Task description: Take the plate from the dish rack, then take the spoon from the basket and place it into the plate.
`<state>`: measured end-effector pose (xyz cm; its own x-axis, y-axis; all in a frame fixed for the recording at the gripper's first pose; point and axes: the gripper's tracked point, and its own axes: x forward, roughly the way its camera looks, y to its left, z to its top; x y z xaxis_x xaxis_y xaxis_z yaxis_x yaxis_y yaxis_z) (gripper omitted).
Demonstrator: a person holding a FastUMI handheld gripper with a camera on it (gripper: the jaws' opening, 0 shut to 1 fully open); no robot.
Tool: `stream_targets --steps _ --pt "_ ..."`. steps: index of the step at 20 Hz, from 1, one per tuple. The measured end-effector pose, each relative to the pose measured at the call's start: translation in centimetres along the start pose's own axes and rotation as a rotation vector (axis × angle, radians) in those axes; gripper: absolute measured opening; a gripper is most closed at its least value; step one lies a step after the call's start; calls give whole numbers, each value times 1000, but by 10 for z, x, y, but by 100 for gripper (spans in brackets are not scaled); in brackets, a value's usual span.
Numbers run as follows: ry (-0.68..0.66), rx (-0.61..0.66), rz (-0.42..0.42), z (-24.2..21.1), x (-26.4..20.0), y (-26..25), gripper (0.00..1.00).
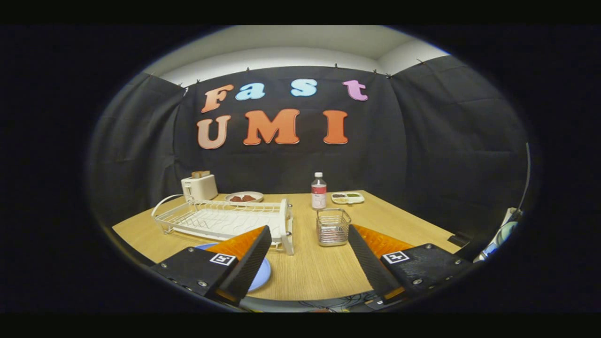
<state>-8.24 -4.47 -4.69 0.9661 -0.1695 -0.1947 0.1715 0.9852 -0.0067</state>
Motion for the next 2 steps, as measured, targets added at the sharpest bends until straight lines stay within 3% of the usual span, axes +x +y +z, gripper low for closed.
stream_targets --steps 2 --pt "-6 7 -6 2 0 -3 98"
